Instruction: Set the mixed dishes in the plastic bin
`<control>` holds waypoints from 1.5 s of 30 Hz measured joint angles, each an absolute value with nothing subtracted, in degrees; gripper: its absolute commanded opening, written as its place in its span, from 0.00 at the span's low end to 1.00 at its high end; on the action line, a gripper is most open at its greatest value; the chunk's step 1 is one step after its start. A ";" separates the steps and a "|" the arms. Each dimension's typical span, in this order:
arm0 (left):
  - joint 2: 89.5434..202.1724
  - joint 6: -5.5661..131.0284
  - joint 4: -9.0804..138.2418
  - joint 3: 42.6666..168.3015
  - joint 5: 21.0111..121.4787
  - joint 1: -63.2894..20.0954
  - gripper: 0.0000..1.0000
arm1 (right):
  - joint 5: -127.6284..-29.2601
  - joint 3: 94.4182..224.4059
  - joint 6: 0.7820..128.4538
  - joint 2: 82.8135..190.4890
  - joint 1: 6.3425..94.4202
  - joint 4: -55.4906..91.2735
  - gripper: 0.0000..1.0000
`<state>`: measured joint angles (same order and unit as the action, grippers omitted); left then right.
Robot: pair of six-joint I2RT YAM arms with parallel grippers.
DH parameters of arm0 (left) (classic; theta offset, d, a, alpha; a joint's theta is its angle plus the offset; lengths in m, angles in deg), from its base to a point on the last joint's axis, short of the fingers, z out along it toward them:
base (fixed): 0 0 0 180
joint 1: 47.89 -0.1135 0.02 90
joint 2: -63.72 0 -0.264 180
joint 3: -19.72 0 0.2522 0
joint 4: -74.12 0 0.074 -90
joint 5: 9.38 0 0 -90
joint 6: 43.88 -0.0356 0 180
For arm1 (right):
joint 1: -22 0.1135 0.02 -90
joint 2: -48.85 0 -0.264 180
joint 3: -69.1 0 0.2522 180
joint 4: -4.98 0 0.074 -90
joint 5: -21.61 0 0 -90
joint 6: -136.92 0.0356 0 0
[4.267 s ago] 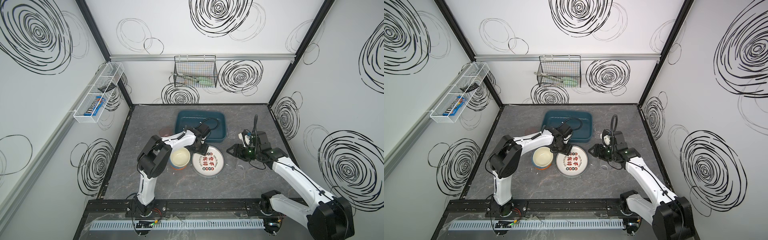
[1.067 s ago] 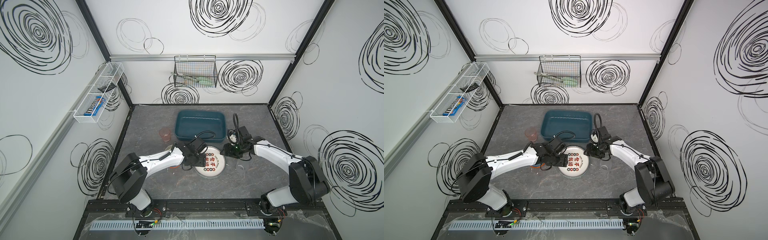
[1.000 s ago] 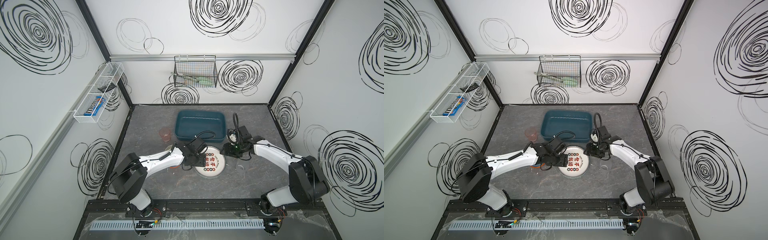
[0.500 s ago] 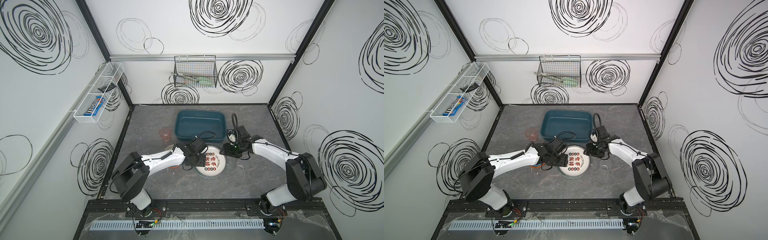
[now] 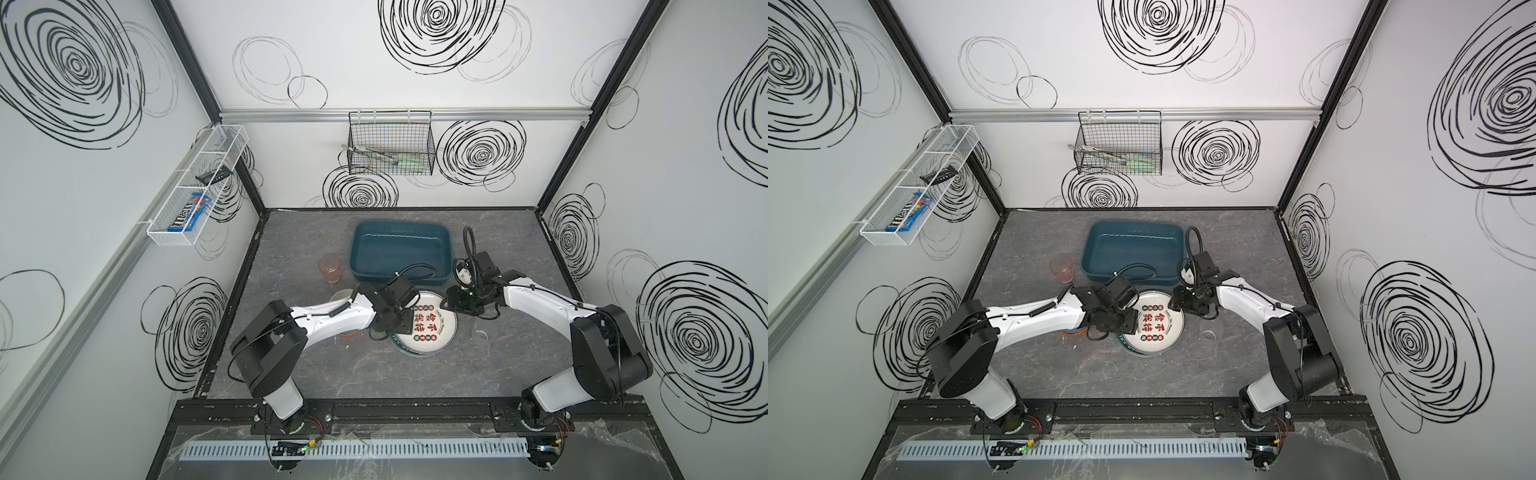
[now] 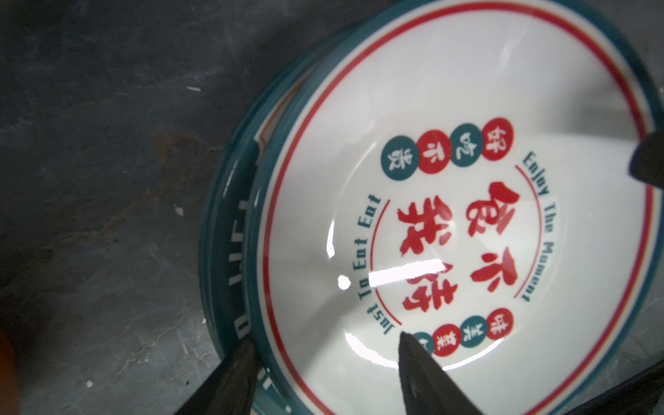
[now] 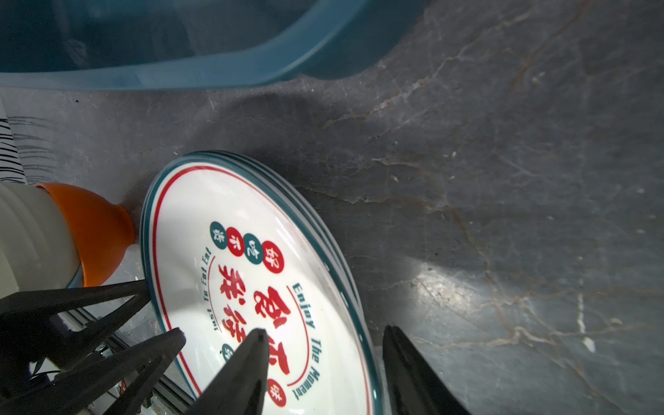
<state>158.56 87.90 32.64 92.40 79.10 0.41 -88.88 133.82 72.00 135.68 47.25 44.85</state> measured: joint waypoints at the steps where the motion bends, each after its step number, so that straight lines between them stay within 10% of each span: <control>1: 158.67 87.86 32.61 92.44 79.10 0.47 0.63 | -88.88 133.82 71.96 135.72 47.25 44.83 0.53; 33: 162.26 86.42 31.85 95.26 77.79 0.76 0.50 | -90.37 133.80 70.84 137.16 44.11 43.21 0.55; 45: 162.30 86.42 31.91 95.31 77.57 0.76 0.50 | -90.85 133.69 70.75 137.75 43.06 42.77 0.41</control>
